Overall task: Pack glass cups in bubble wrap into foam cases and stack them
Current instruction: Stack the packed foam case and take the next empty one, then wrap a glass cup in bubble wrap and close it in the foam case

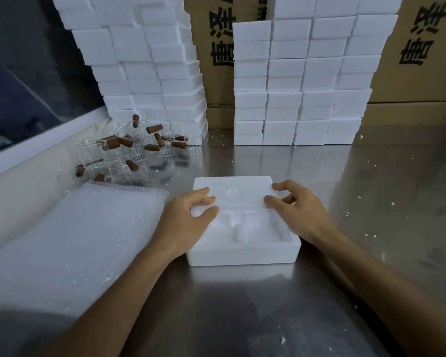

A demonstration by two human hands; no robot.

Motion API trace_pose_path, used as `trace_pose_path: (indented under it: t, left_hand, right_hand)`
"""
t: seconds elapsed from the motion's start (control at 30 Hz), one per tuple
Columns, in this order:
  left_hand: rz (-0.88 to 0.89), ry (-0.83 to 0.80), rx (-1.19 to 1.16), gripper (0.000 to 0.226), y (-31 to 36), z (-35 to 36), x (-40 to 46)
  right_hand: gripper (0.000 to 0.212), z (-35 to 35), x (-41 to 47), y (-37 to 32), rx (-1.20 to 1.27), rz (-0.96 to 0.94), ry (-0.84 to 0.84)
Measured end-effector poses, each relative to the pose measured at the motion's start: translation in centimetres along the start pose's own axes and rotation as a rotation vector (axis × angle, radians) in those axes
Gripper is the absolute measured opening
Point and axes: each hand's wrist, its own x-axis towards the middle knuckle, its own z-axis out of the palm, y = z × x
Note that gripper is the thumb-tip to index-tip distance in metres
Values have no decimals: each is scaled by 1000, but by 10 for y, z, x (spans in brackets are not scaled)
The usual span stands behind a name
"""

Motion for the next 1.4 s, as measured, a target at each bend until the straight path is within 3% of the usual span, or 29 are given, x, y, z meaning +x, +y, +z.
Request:
trace_pose_path:
  t: [0.1,0.23,0.33,0.43,0.5,0.83,1.03,1.23,1.4]
  left_hand:
    - [-1,-15,34,31,-2,-1,0]
    - [-29,6,-5,29,-1,-1,3]
    - [-30,8,-19,28,0,-1,4]
    - [-25,18,-12,29,0,-1,5]
    - [-27,21,-6,29,1,-1,5]
    - [-104,-28,-97,29,0,-7,7]
    - [-130,42,31,31,0,-4,6]
    - [-133,36,7,30,-3,-3,5]
    - [-118,37,14,32,-4,-3,4]
  right_hand:
    - [35,-3,-3,-5,-132,-49,14]
    - [28,-1,-11,-22,-538,-328,109]
    - [30,11,-17,-36,-723,-448,21]
    - [51,20,-16,-44,-706,-417,-194]
    - [59,20,-13,-47,-652,-398,-218]
    - [51,24,-7,-47,-423,-335,-119]
    - [35,31,-2,-56,-357,-304,-75]
    - [16,43,50,-81,-269,-239,-96]
    - [40,86,118,-99,-319,-311,-175]
